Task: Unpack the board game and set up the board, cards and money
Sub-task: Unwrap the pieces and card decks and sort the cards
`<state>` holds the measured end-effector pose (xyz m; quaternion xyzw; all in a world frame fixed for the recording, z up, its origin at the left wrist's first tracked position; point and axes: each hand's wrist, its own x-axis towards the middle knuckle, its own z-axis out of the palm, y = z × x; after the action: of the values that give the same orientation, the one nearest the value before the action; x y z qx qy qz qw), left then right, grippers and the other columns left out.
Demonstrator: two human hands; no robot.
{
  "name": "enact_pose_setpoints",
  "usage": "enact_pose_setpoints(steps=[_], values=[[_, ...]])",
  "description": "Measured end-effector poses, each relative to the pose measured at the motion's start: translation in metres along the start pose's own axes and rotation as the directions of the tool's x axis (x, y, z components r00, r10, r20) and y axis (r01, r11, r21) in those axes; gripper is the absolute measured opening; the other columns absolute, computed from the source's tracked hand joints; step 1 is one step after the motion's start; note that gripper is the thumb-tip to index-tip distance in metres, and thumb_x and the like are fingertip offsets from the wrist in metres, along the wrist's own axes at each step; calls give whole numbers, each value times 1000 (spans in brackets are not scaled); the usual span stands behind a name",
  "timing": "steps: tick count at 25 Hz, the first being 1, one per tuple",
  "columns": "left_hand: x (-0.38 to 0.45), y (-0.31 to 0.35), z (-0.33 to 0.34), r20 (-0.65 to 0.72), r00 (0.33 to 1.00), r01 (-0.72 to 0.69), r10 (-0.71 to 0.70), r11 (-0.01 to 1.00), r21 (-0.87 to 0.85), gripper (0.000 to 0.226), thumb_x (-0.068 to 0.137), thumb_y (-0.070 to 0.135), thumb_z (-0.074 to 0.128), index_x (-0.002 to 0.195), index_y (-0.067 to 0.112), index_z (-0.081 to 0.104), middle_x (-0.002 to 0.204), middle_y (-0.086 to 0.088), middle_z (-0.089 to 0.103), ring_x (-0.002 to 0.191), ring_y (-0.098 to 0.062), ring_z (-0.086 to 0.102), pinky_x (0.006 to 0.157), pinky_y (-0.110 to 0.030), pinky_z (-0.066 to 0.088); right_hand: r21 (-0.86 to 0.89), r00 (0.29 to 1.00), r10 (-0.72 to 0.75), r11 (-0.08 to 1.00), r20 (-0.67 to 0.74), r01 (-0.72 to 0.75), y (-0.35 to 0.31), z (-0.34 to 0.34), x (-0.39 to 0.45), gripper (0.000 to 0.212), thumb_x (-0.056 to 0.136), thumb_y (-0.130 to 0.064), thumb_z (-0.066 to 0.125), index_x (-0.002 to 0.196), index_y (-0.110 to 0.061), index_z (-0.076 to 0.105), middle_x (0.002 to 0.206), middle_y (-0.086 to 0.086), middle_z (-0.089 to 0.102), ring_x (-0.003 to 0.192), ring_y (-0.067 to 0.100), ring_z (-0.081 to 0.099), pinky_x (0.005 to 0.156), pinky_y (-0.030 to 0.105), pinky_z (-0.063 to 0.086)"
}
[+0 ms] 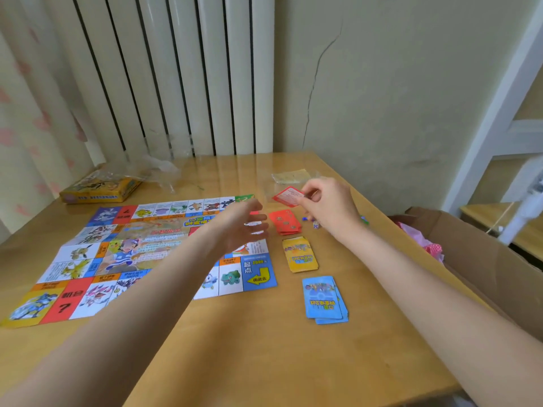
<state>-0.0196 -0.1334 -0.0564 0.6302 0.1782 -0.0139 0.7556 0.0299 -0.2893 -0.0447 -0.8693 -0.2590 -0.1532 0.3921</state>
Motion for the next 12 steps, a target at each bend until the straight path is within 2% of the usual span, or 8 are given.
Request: enact_pose_setpoints(steps=[1,2,5,8,10,12], values=[[10,2,-2,-44,999,12,-15,998,-57,14,94,11,44,84,5,52,103,-15,49,82,-24,52,77,-34,49,-130,999,-50,990,-11,48,5,4,8,11,85,-13,65,74,-10,66,70,1,58,60,14,55,67,26,45],[18,3,-2,-65,998,22,-27,997,-70,18,95,12,42,82,4,51,98,-15,48,79,-23,50,74,-31,47,-247,995,-87,964,41,95,10,9,14,9,87,-11,61,82,-7,67,81,3,59,73,19,56,73,29,44],[38,2,4,-54,996,77,-77,997,-14,25,98,19,38,83,4,51,90,-14,46,79,-23,48,73,-28,43,-446,960,-126,865,250,229,26,32,25,17,91,-10,49,100,-7,64,104,8,56,94,27,57,77,33,41],[50,2,9,-32,992,122,-120,990,72,26,99,25,38,89,5,52,100,-16,47,88,-26,48,74,-27,43,-431,888,-97,848,449,310,41,45,27,19,92,-17,51,107,-10,60,106,8,52,103,25,52,81,33,40],[56,3,10,-17,991,136,-135,986,98,26,99,27,39,100,4,51,99,-16,48,87,-26,50,70,-27,42,-377,836,-32,883,547,281,46,41,32,27,89,-28,58,109,-11,60,107,7,52,109,20,45,87,30,38],[59,6,10,2,988,156,-157,982,105,29,99,27,38,110,3,48,96,-17,48,84,-26,52,74,-29,44,-331,788,28,916,615,226,47,34,40,38,84,-36,65,112,-12,60,110,7,49,108,18,43,87,27,36]])
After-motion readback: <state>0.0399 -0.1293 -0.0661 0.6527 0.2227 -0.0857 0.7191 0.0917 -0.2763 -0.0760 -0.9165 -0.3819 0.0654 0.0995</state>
